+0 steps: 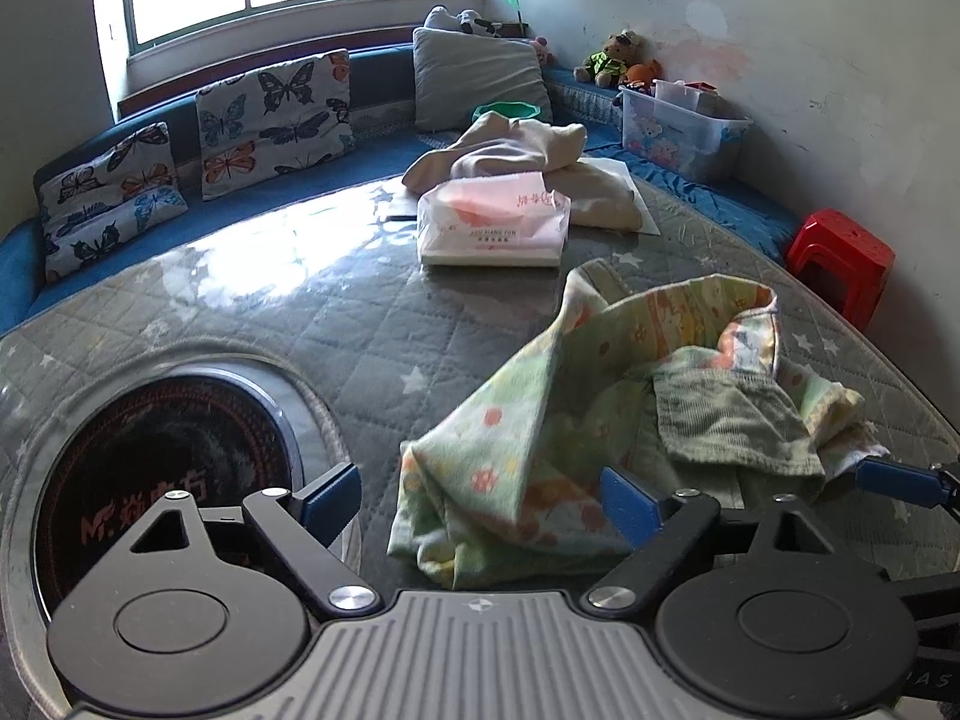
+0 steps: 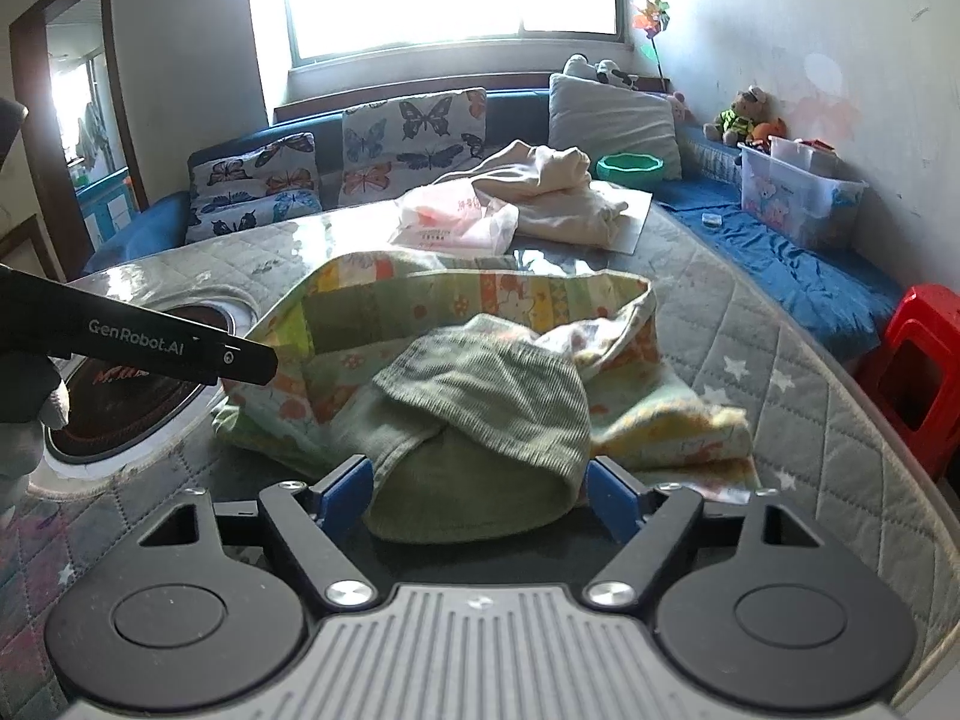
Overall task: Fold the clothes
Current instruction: 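Move both grippers toward the crumpled green floral shirt, then grasp a shirt edge with the left gripper while the right gripper grasps another edge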
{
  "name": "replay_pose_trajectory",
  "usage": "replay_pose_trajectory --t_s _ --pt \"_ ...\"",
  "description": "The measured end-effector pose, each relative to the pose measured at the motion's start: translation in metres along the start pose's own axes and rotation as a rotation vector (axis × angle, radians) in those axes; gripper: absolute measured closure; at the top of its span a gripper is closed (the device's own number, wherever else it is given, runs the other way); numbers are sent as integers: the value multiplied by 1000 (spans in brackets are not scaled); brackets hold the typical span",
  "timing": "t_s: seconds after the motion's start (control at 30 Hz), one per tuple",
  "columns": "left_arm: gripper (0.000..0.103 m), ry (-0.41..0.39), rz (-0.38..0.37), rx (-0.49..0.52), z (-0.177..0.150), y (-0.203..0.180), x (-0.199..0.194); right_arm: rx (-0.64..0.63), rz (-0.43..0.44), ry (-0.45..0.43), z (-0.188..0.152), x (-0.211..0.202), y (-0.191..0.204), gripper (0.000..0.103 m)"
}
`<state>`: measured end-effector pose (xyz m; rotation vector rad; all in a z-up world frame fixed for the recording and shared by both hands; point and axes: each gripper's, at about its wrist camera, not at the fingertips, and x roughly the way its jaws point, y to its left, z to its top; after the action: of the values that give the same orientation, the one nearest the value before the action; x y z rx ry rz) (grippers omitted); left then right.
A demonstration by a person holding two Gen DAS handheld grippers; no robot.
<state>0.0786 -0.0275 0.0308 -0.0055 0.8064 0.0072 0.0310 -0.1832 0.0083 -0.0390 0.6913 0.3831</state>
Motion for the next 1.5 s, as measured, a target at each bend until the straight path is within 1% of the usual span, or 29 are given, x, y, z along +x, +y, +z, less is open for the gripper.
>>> replay_pose_trajectory --t_s 0.1,0.27,0.33,0.4,0.43,0.47,0.53,0.6,0.63,0.67,0.7,0.83,0.93,0.97,1.03,1.13,1.17,1.23,1.27,1.33,1.37,1.4,1.43,1.47,1.5 --pt "16 -2 5 2 7 -1 5 -11 -6 -13 7 3 -3 25" --pt "19 2 13 12 17 -2 16 -13 -14 -5 16 13 -12 29" --pt "25 2 19 18 20 -2 21 -15 -20 -8 19 16 -15 30" --pt "38 8 23 21 22 -2 26 -20 -26 -18 22 19 -18 33" --pt "43 15 22 16 23 -1 30 -18 -28 -19 24 20 -20 33" --pt "50 23 18 9 23 1 33 -16 -33 -20 26 22 -22 33" --pt "55 35 11 0 24 3 38 -16 -44 -24 30 26 -27 34" --pt "73 39 3 1 23 4 40 -25 -58 -34 35 30 -30 35" --pt "77 41 -2 0 23 4 41 -34 -68 -42 39 30 -30 36" --pt "84 42 -9 -1 24 5 42 -37 -77 -44 42 33 -33 36" --pt "89 41 -14 -2 24 6 42 -41 -86 -46 45 36 -35 36" --pt "92 32 -25 -4 26 7 39 -32 -102 -51 58 52 -47 41" --pt "93 29 -32 -2 27 8 38 -53 -137 -33 68 71 -52 41" --pt "93 29 -33 -1 28 8 39 -57 -146 -29 71 75 -54 41" --pt "93 34 -36 1 29 8 40 -52 -156 -13 76 88 -58 47" --pt "91 41 -41 14 30 6 42 -49 -171 15 79 107 -62 49" --pt "89 44 -42 19 30 5 43 -51 -176 22 80 112 -63 49" --pt "85 50 -43 25 31 3 45 -52 -174 34 80 120 -63 55" --pt "84 51 -42 27 31 2 46 -54 -174 42 80 123 -63 56" --pt "84 54 -45 34 32 1 49 -63 -183 50 80 126 -64 64" --pt "85 57 -47 38 31 0 50 -64 -183 53 79 128 -65 67" --pt "86 59 -48 41 31 1 51 -63 -182 56 78 130 -65 76" --pt "88 61 -50 43 31 1 52 -65 -182 58 78 129 -66 82" --pt "93 61 -49 43 31 2 52 -67 -182 62 78 128 -67 85" --pt "95 60 -48 40 30 3 52 -69 -184 63 78 126 -67 89"
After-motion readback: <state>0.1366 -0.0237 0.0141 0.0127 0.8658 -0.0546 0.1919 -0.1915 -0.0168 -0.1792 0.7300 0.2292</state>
